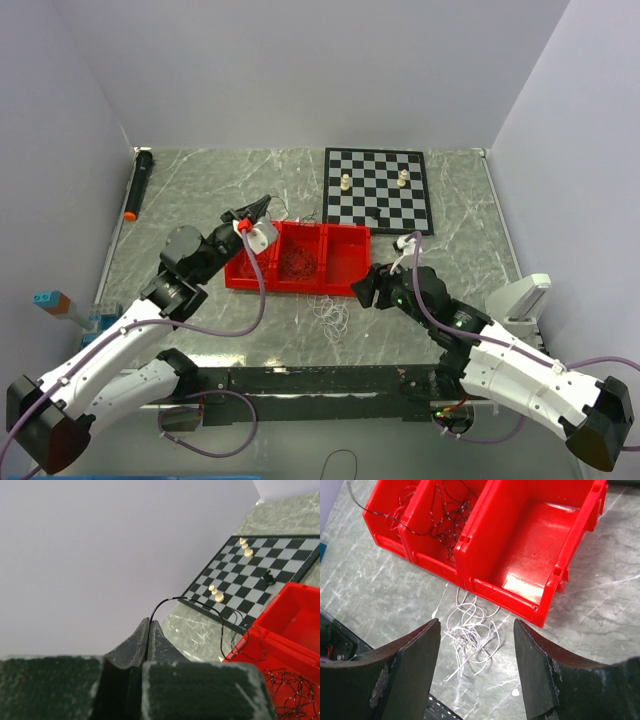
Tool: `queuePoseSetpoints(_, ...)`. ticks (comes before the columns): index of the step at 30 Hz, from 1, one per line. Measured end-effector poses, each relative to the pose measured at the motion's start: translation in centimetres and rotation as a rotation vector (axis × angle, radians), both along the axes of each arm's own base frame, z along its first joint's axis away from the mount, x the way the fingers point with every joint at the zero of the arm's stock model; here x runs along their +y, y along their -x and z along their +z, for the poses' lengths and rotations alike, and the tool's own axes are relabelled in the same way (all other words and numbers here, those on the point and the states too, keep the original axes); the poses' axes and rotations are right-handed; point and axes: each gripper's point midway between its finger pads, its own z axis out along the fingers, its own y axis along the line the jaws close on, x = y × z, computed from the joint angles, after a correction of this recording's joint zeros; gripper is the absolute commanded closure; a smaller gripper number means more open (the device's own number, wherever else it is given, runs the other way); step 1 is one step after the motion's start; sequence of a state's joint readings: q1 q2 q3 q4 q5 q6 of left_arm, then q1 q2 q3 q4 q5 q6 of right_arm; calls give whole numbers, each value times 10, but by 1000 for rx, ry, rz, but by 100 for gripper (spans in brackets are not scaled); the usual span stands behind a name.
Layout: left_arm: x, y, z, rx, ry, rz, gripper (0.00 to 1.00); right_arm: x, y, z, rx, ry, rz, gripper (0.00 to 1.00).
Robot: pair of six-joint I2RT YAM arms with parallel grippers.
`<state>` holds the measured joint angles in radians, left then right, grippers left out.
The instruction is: Untangle the cables
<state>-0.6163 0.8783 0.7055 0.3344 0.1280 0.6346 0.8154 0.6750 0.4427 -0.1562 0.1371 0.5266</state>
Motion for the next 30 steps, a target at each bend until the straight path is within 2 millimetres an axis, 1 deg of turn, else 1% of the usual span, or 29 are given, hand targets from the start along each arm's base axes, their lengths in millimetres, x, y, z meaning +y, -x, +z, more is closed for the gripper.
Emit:
queuePoseSetpoints(4, -1, 7, 7, -21, 12, -20, 99, 1, 1, -5, 16, 12, 7, 33)
queuePoseSetpoints(10, -6, 14, 7, -17, 4, -53, 99, 2, 2, -6, 21, 14, 12, 33)
queuePoseSetpoints(13, -8, 17, 3, -8, -8, -65, 99, 1, 2, -7, 25, 17, 14, 33)
queuePoseSetpoints(17, -12, 16, -9, 15, -40, -71, 99, 1, 3, -8, 28, 20, 13, 33)
queuePoseSetpoints(20, -19, 11, -22, 36, -76, -79, 99, 0, 3, -8, 26, 15, 12, 33)
queuePoseSetpoints(26, -39, -9, -64, 142, -166, -89, 99, -2, 6, -18, 39, 22, 10, 33)
queuePoseSetpoints(28, -45, -16, -73, 170, -181, -89, 99, -3, 7, -22, 44, 26, 10, 33)
queuePoseSetpoints(30, -52, -24, -79, 192, -186, -90, 99, -3, 7, -22, 43, 22, 9, 33)
